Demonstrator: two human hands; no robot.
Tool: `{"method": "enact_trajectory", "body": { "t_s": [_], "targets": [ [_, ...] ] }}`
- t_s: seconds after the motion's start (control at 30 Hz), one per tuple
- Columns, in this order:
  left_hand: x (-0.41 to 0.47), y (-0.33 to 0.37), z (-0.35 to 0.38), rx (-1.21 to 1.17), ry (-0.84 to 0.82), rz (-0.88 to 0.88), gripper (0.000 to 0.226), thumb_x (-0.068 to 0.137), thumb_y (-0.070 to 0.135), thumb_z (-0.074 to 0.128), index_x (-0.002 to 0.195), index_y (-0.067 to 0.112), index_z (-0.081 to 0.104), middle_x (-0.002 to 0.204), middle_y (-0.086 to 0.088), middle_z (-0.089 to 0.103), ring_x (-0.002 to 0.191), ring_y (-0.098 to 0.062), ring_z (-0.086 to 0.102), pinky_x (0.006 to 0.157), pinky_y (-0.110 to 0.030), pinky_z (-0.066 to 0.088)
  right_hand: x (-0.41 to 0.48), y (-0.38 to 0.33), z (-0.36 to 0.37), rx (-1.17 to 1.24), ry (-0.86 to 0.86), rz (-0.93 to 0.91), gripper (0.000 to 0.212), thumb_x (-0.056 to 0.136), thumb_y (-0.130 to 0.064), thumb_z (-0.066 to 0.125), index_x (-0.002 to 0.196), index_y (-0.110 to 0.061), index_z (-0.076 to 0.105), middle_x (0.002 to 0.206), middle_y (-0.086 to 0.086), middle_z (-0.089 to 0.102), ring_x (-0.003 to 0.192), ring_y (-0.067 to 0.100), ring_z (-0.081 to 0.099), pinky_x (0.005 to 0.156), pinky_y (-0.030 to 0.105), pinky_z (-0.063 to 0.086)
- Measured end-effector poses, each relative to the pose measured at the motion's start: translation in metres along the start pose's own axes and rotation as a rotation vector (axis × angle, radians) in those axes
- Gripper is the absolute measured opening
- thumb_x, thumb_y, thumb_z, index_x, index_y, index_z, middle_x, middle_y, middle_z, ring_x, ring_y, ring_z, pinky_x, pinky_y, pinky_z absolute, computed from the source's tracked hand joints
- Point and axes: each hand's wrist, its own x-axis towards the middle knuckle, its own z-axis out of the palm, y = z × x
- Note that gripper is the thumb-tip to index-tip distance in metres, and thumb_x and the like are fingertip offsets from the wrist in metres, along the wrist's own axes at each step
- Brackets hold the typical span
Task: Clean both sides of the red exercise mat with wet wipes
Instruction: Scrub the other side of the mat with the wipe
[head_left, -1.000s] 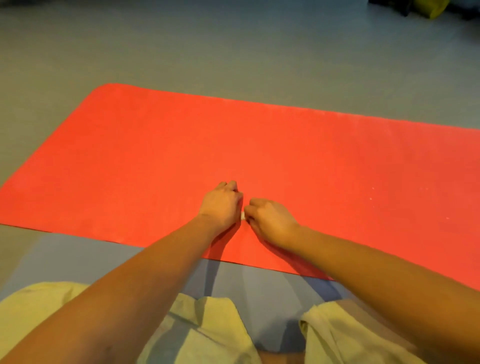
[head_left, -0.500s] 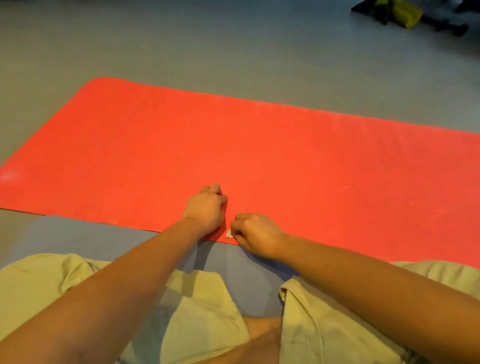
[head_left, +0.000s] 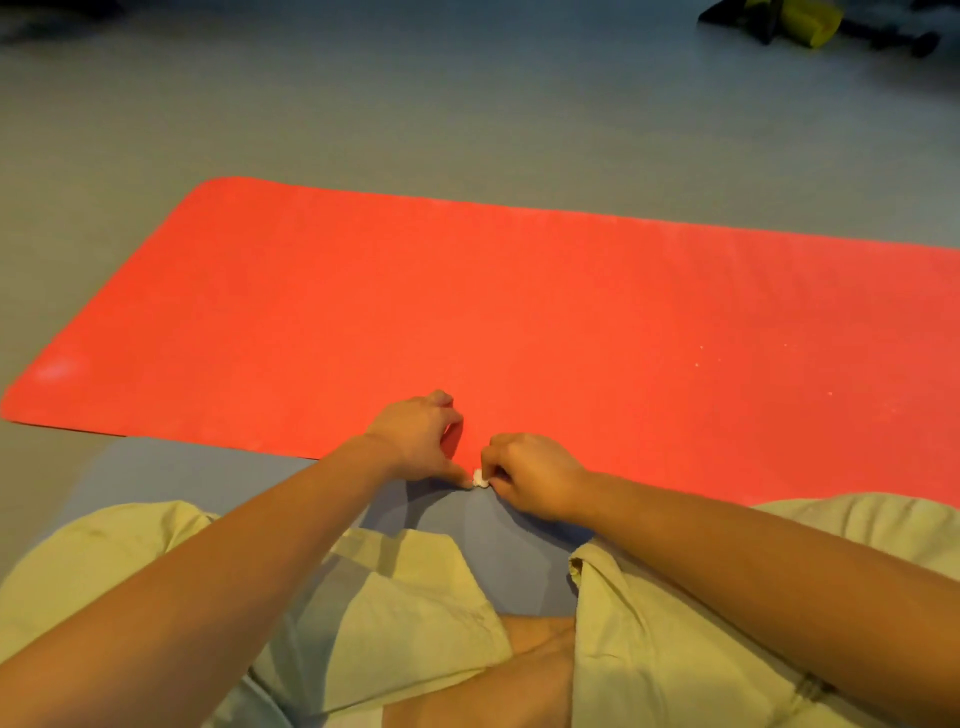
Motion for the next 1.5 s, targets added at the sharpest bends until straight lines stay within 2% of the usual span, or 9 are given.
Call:
{"method": "enact_trajectory", "body": {
  "t_s": [0.13,0.27,0.4,0.57,0.67,1.0,1.17,1.33,1.5],
  "targets": [
    [-0.003,0.003,0.004,0.024,-0.007,0.001,0.115,0.056,0.084,0.08,0.149,0.02,0.052,0.163,-0.002,0.035,0.143,-0.027,0.044,0.109,-0.041,0.046,0.026,0.014,-0.013,0.026,0.114,0.146,0.013,0.087,-0.017,0.057,0.093,-0.02,0.068,0.097,0.001,0.064,0.088,0.028,0.061,0.067,0.038,0.047],
    [-0.004,0.002,0.005,0.045,0.058,0.046,0.087,0.07,0.077,0.076,0.137,0.023,0.059,0.141,-0.001,0.051,0.126,-0.027,0.054,0.09,-0.04,0.05,0.037,0.016,-0.015,0.057,0.235,0.299,0.012,0.086,-0.016,0.057,0.093,-0.019,0.067,0.098,0.003,0.064,0.091,0.03,0.061,0.067,0.038,0.046],
    [-0.011,0.005,0.006,0.097,0.157,0.117,0.057,0.083,0.064,0.073,0.118,0.02,0.062,0.119,-0.002,0.056,0.113,-0.026,0.057,0.079,-0.04,0.047,0.023,0.005,-0.018,0.014,0.029,0.26,0.01,0.083,-0.018,0.057,0.091,-0.022,0.061,0.098,0.005,0.068,0.09,0.032,0.062,0.065,0.035,0.046],
    [-0.019,0.008,0.002,0.101,0.118,0.115,0.052,0.078,0.059,0.073,0.113,0.023,0.061,0.116,0.001,0.055,0.109,-0.024,0.055,0.077,-0.04,0.052,0.012,0.007,-0.022,-0.123,-0.02,0.264,0.021,0.086,-0.011,0.054,0.102,-0.022,0.05,0.099,0.007,0.06,0.085,0.034,0.06,0.061,0.039,0.044],
    [-0.019,0.016,-0.007,0.158,0.096,0.107,0.045,0.081,0.052,0.071,0.114,0.023,0.059,0.115,-0.002,0.054,0.11,-0.028,0.057,0.076,-0.04,0.053,0.009,0.0,-0.025,-0.196,-0.081,0.239,0.009,0.097,-0.019,0.049,0.105,-0.02,0.052,0.094,0.008,0.047,0.082,0.035,0.058,0.059,0.038,0.036],
    [-0.004,0.054,-0.018,0.295,-0.118,0.094,0.087,0.07,0.041,0.093,0.14,0.017,0.046,0.134,-0.009,0.048,0.12,-0.034,0.055,0.087,-0.041,0.048,-0.009,-0.003,-0.033,-0.218,-0.167,0.196,0.024,0.084,-0.026,0.068,0.103,-0.017,0.059,0.105,0.006,0.049,0.077,0.028,0.052,0.062,0.036,0.041],
    [-0.006,0.044,-0.005,0.162,-0.046,0.084,0.068,0.073,0.044,0.083,0.129,0.019,0.053,0.125,-0.007,0.05,0.111,-0.033,0.057,0.082,-0.039,0.05,-0.006,-0.012,-0.033,-0.328,-0.205,0.194,0.046,0.074,-0.024,0.079,0.11,-0.014,0.053,0.104,0.006,0.048,0.084,0.029,0.058,0.062,0.035,0.038],
    [-0.012,0.036,0.004,0.111,0.001,0.088,0.07,0.074,0.066,0.073,0.127,0.023,0.055,0.125,-0.001,0.051,0.111,-0.027,0.054,0.084,-0.04,0.052,-0.01,-0.016,-0.032,-0.319,-0.089,0.213,0.038,0.075,-0.02,0.071,0.107,-0.012,0.053,0.103,0.008,0.051,0.079,0.027,0.055,0.06,0.036,0.04],
    [-0.017,0.027,-0.005,0.079,0.112,0.121,0.035,0.094,0.042,0.061,0.125,0.025,0.061,0.12,-0.001,0.056,0.112,-0.026,0.057,0.082,-0.042,0.052,-0.008,-0.024,-0.044,-0.322,0.011,0.253,0.032,0.082,-0.017,0.066,0.11,-0.01,0.053,0.109,0.009,0.05,0.091,0.029,0.058,0.061,0.038,0.041]
  ]
}}
